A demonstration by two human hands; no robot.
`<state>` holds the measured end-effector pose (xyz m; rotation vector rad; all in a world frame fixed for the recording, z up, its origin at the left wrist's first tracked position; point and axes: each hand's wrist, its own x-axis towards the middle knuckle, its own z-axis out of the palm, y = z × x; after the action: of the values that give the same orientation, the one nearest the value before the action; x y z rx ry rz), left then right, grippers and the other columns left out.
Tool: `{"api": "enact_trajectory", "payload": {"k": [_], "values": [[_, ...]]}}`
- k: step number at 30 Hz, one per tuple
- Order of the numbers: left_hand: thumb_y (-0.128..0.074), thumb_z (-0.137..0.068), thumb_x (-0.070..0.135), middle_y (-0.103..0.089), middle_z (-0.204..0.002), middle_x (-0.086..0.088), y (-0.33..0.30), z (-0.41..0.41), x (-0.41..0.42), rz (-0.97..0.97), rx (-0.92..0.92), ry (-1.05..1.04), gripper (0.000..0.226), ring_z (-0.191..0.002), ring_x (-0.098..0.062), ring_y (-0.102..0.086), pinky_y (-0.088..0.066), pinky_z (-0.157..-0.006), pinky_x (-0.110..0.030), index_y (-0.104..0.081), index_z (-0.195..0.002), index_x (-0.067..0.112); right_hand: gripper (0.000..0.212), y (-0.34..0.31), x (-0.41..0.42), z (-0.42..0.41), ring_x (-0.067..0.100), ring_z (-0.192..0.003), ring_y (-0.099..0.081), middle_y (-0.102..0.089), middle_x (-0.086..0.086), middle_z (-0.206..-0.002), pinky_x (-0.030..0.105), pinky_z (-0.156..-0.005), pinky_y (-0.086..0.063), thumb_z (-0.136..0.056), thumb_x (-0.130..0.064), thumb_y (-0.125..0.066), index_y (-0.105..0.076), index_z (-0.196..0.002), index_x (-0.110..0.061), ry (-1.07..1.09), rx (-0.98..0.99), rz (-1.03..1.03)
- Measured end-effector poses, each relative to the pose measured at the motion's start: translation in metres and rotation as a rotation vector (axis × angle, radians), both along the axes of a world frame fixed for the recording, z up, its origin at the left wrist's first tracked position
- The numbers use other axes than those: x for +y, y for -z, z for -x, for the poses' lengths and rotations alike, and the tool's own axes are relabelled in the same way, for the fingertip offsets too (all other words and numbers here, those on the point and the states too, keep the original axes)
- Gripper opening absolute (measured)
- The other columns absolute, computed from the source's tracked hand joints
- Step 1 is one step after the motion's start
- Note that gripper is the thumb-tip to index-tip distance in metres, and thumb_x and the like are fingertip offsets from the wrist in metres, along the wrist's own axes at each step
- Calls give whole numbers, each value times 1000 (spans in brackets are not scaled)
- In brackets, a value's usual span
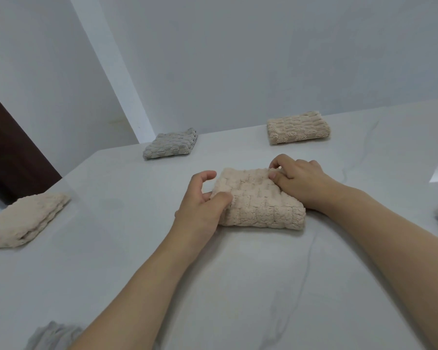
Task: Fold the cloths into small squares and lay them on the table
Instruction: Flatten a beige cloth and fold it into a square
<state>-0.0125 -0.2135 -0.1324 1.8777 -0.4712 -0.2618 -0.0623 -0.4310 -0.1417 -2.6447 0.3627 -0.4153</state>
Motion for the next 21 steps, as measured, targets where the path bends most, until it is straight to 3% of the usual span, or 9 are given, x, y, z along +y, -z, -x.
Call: {"api": "enact_trajectory", "payload": {"k": [4, 8, 12, 14, 18, 21], "values": [[-69, -76, 29, -67, -75, 6, -9, 4, 2, 16, 102, 50, 48, -65, -9, -59, -42, -64, -27, -51, -119, 34, 15, 0, 0, 0, 22, -107, -52, -56, -12, -91, 40, -99, -27, -102, -34, -36, -47, -109, -27, 1, -2, -12], [-67, -56, 35, -71, -91, 2, -12, 2, -2, -58, 134, -10, 50, -76, -11, -64, -44, -66, -24, -61, -104, 20, 11, 1, -1, -2, 22, -111, -52, -57, -11, -95, 39, -100, -26, -101, -35, -39, -48, -106, -30, 5, 7, -18], [-65, -56, 41, -60, -70, 5, -15, 2, -4, -170, 152, 22, 28, -71, -19, -56, -38, -70, -32, -57, -71, 19, 9, 2, -2, -3, 22, -111, -51, -58, -10, -97, 39, -100, -26, -101, -35, -39, -47, -104, -32, 3, 7, -30], [-61, -56, 39, -49, -63, 8, -17, 2, -5, -154, 155, 25, 23, -67, -17, -45, -31, -66, -33, -49, -66, 23, 7, 3, -3, -4, 22, -111, -52, -59, -9, -98, 39, -99, -26, -101, -35, -39, -45, -102, -33, 7, 8, -33], [-62, -61, 26, -57, -72, -2, -15, -2, 0, -25, 214, 124, 27, -70, -20, -50, -36, -64, -31, -54, -79, 8, 9, 3, -4, -5, 22, -112, -52, -63, -8, -103, 39, -98, -26, -101, -35, -38, -46, -103, -34, 8, 17, -37], [-73, -71, 22, -65, -78, -8, -13, -4, 3, -55, 175, 179, 28, -67, -21, -59, -45, -63, -31, -54, -89, 11, 11, 2, -3, -4, 22, -112, -52, -64, -7, -107, 40, -100, -27, -100, -36, -38, -48, -106, -33, 12, 12, -48]]}}
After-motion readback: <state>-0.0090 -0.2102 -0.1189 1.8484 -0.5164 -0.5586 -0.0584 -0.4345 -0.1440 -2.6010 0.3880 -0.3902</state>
